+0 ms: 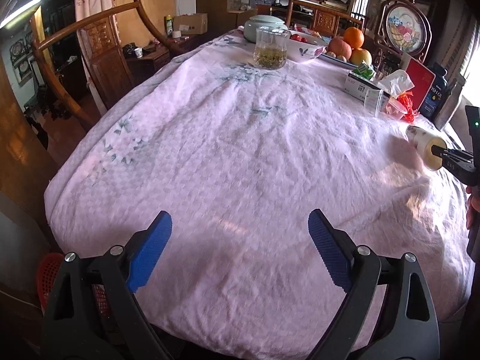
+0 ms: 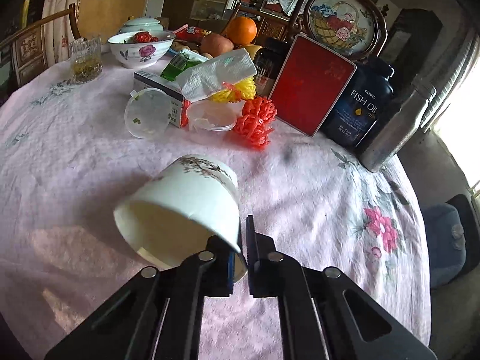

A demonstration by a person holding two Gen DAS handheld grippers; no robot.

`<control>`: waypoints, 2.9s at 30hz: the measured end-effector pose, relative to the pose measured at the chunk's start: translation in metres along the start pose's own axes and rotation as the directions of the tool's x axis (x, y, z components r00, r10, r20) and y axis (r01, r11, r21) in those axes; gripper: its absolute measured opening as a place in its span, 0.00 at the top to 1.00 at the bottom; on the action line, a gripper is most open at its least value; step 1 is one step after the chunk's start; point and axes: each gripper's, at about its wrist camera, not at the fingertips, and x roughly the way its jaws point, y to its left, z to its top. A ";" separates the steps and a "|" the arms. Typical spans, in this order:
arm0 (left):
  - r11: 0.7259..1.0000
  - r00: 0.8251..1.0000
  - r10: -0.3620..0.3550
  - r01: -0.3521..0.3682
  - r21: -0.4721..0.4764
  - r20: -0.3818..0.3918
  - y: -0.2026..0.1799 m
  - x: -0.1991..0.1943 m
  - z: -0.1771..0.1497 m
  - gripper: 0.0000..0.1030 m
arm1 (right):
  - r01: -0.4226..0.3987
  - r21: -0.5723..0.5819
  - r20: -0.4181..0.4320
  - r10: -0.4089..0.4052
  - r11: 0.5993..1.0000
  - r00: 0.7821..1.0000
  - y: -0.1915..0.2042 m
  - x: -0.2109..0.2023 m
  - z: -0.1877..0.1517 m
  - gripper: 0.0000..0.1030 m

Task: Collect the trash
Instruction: 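Grasp the white paper cup with the right tool while the left tool grasps the clear plastic cup, then carry both cups to the red basket and open both tools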

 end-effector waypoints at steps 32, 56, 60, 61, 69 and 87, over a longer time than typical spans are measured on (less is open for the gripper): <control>0.958 0.989 -0.142 0.145 0.247 -0.029 -0.209 0.131 0.144 0.18 | -0.286 0.314 0.112 0.264 0.905 0.958 -0.045 -0.002 -0.035 0.96; 0.932 0.981 -0.184 0.195 0.307 -0.065 -0.227 0.126 0.130 0.61 | -0.316 0.333 0.093 0.303 0.888 0.949 -0.046 0.006 -0.037 0.96; 0.942 0.981 -0.186 0.192 0.276 -0.050 -0.202 0.102 0.113 0.61 | -0.295 0.307 0.082 0.284 0.905 0.955 -0.041 0.006 -0.036 0.95; 0.944 0.981 -0.190 0.195 0.265 -0.045 -0.195 0.094 0.108 0.61 | -0.287 0.299 0.073 0.278 0.910 0.958 -0.039 0.007 -0.035 0.93; 0.959 0.981 -0.191 0.190 0.212 -0.016 -0.146 0.050 0.078 0.62 | -0.227 0.228 0.030 0.226 0.947 0.974 -0.025 0.013 -0.029 0.90; 0.988 0.989 -0.129 0.122 0.092 0.073 -0.040 -0.016 0.028 0.62 | -0.418 0.238 0.104 0.405 0.877 0.908 0.029 -0.062 -0.043 0.96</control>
